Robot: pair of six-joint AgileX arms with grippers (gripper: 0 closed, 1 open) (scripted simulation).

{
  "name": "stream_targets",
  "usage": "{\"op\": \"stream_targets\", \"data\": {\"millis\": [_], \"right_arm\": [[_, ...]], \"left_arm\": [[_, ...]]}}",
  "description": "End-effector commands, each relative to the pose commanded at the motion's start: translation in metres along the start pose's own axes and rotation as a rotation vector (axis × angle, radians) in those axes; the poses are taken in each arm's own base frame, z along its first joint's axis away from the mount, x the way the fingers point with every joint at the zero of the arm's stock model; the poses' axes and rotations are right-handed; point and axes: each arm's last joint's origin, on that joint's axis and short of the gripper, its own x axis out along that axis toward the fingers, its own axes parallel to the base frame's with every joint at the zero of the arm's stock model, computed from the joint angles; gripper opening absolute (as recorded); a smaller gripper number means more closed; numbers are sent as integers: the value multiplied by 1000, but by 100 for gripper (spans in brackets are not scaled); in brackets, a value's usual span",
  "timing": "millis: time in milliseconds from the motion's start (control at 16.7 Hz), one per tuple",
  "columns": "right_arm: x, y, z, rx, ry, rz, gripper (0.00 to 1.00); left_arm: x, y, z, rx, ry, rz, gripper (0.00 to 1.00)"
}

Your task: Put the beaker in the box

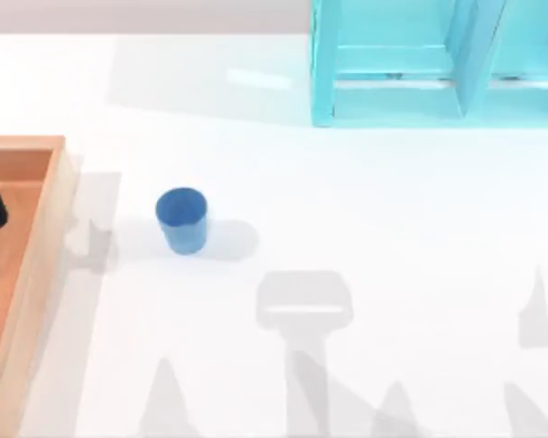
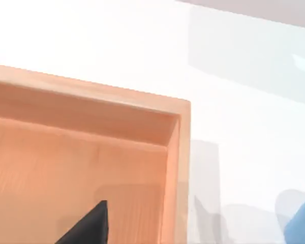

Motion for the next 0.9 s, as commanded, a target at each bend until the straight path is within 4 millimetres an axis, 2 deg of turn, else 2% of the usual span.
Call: {"op": "stream_targets", "data": {"millis": [180,300,420,540,720,900], "right_arm": [[0,0,0,0,0,0,100],[0,0,0,0,0,0,100],[0,0,0,0,0,0,100],[0,0,0,0,0,0,100],[0,0,0,0,0,0,100],[0,0,0,0,0,0,100]], "left_arm": [[27,-20,43,-26,211,24,100],[56,-38,66,-25,359,41,100],[90,-59,79,-10,508,58,100],[126,-83,83,17,650,76,100],[175,-122,76,69,831,96,100],[210,-158,61,120,958,108,100]]}}
